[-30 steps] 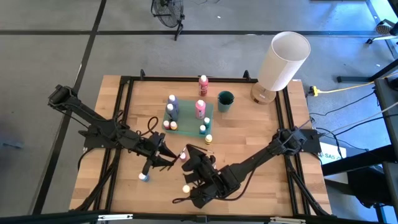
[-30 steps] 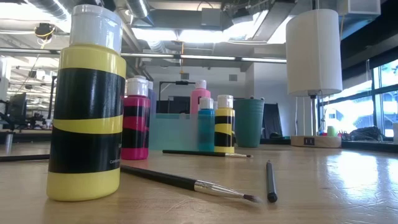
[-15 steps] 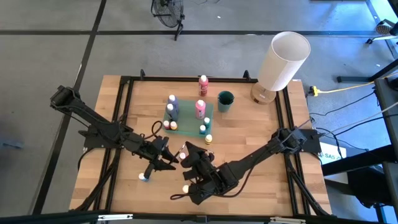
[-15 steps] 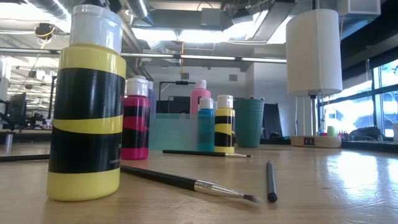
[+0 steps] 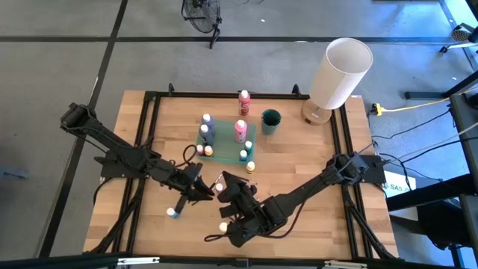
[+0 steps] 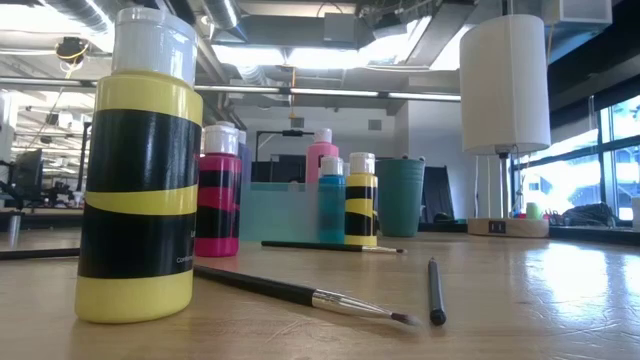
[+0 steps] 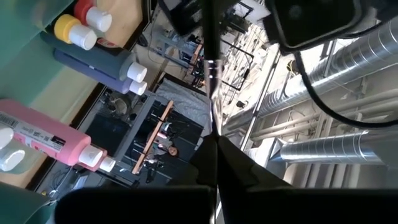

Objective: Pick & Place Paint Supplies
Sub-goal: Put the black paint brush into the dark green cup

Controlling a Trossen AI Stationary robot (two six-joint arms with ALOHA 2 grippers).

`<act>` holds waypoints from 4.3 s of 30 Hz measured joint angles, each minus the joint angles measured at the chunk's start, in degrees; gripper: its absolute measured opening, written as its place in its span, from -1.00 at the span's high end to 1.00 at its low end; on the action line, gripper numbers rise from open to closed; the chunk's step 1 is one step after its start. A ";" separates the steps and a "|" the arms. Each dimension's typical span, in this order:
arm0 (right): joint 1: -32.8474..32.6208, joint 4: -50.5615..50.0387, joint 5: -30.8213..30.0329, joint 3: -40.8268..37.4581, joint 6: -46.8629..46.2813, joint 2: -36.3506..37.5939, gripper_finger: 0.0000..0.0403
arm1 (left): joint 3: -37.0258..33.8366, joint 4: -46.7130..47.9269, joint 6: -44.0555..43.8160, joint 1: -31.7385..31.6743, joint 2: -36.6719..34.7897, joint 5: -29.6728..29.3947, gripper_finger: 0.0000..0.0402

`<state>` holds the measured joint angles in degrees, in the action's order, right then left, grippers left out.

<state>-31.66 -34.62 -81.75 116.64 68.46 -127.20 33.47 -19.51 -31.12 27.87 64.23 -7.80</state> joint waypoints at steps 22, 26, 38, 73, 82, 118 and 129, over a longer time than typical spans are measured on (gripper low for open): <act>-3.91 9.04 -4.27 -0.09 -3.86 -0.05 0.79 | 0.22 2.99 6.01 0.33 -0.77 -2.24 0.92; -4.70 8.91 -6.41 -0.09 -9.11 -0.07 0.76 | 0.22 3.10 6.79 0.75 -1.23 -2.94 0.92; -4.51 1.02 -3.23 -0.09 -66.24 -0.04 0.75 | 0.11 8.97 23.57 8.96 -1.53 -33.81 0.92; 0.00 24.33 18.44 -0.02 -58.74 0.98 -0.06 | 0.07 10.34 31.09 17.05 -1.46 -44.90 0.92; 0.44 28.17 28.33 -0.02 -56.62 0.98 -0.06 | 0.02 9.07 32.54 17.25 -1.44 -44.80 0.92; 2.12 30.53 26.76 -0.02 -60.25 0.87 0.14 | 0.02 8.98 33.87 19.35 -1.44 -51.24 0.92; 2.49 31.11 26.96 -0.02 -58.63 0.87 0.24 | 0.02 8.98 33.91 19.35 -1.44 -51.27 0.92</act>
<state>-29.17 -3.51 -54.78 116.62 9.83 -126.32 33.50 -10.52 2.79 47.22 62.78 -59.07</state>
